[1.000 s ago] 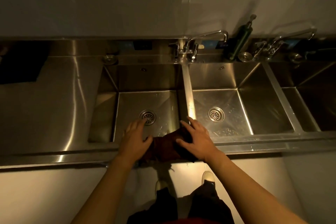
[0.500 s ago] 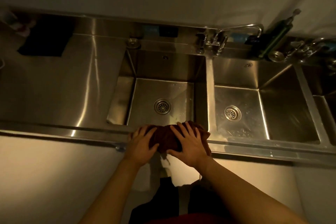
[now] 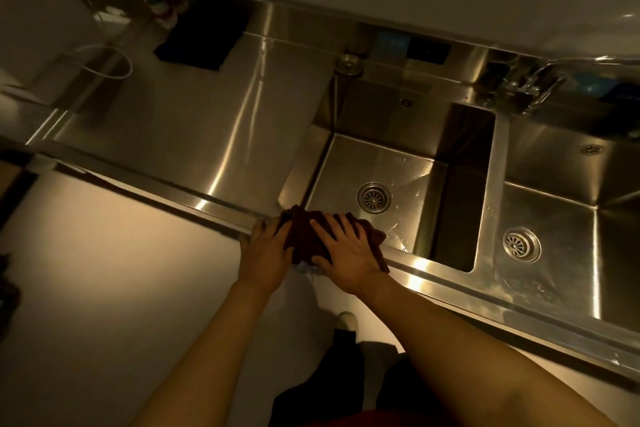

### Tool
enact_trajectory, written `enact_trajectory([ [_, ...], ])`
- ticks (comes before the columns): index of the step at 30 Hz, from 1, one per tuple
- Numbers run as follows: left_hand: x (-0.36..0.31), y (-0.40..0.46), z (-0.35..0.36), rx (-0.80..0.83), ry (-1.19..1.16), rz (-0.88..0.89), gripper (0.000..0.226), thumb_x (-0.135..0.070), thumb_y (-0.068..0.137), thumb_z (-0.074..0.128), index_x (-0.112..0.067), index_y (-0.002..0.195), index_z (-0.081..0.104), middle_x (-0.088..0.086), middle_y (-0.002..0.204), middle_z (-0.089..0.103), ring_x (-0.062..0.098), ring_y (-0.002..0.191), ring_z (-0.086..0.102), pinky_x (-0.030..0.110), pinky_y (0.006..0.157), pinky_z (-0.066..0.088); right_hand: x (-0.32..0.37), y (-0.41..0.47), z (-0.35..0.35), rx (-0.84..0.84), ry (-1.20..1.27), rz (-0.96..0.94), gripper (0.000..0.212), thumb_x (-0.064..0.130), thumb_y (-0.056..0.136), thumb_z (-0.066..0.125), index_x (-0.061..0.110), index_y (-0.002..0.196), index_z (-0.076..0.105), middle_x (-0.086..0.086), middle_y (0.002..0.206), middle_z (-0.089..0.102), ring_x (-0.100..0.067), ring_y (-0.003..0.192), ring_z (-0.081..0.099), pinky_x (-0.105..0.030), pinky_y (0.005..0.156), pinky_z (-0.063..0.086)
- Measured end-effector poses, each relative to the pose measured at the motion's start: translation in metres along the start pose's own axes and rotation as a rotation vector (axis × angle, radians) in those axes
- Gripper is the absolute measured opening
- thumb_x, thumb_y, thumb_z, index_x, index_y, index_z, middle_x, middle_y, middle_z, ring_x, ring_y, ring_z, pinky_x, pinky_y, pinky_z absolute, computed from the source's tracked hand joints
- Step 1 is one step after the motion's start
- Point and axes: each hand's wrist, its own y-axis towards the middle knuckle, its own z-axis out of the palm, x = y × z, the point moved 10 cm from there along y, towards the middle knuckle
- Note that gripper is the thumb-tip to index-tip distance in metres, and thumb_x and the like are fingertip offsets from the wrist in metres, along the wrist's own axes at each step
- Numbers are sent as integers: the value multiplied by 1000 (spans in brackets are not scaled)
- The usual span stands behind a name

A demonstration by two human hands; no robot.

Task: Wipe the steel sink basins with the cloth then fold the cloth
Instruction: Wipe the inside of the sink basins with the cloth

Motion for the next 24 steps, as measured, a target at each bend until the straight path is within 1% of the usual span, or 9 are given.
enact_trajectory([
  [3, -11, 0, 13, 56, 21, -1, 62, -32, 98, 61, -34, 157, 39, 0, 163, 37, 37, 147, 32, 64, 113, 31, -14, -14, -4, -8, -17, -24, 70, 57, 101, 41, 36, 161, 12, -2, 168, 16, -31, 156, 8, -55, 125, 12],
  [5, -34, -1, 23, 92, 42, 43, 64, -33, 97, 61, -35, 157, 39, -2, 164, 35, 36, 147, 33, 66, 112, 32, -28, -29, -10, -26, -22, -8, 68, 56, 102, 39, 36, 161, 12, -1, 168, 16, -29, 156, 8, -53, 124, 9],
  [9, -96, -4, 44, 143, 44, 176, 61, -32, 91, 64, -28, 151, 50, 2, 154, 50, 39, 139, 46, 64, 104, 40, -65, -69, -17, -45, -52, 68, 63, 57, 104, 31, 36, 161, 15, 2, 168, 18, -25, 157, 7, -52, 125, 12],
  [11, -128, -6, 54, 173, 41, 226, 60, -34, 97, 56, -29, 155, 44, -1, 159, 44, 36, 146, 39, 64, 111, 34, -88, -94, -20, -56, -83, 126, 60, 56, 105, 29, 35, 160, 18, 3, 168, 20, -24, 157, 6, -52, 125, 13],
  [13, -165, -8, 65, 209, 51, 281, 60, -34, 103, 47, -33, 161, 32, -7, 167, 32, 31, 154, 26, 62, 120, 23, -113, -123, -23, -65, -117, 206, 57, 51, 106, 29, 35, 160, 21, 4, 168, 19, -23, 157, 4, -53, 124, 13],
  [15, -206, -11, 71, 228, 52, 343, 59, -34, 107, 42, -35, 162, 24, -11, 170, 22, 27, 157, 17, 61, 123, 17, -136, -153, -27, -80, -139, 289, 56, 48, 106, 31, 33, 160, 23, 5, 168, 19, -21, 157, 2, -52, 124, 13],
  [17, -244, -15, 76, 255, 22, 405, 57, -33, 107, 42, -35, 162, 25, -13, 170, 23, 25, 158, 15, 61, 124, 15, -158, -179, -31, -83, -134, 350, 55, 45, 106, 34, 31, 159, 27, 5, 168, 21, -20, 157, -1, -51, 124, 15],
  [19, -271, -19, 82, 276, -2, 448, 56, -32, 107, 42, -35, 161, 28, -13, 168, 26, 24, 158, 15, 60, 125, 13, -175, -200, -33, -74, -120, 381, 55, 43, 107, 35, 30, 159, 27, 7, 169, 17, -17, 157, -6, -51, 124, 16],
  [24, -294, -21, 96, 295, 28, 481, 53, -34, 107, 41, -34, 160, 30, -13, 168, 28, 22, 158, 17, 60, 125, 17, -187, -221, -42, -104, -28, 423, 57, 40, 105, 39, 32, 160, 26, 11, 170, 6, -15, 156, -12, -55, 124, 16],
])
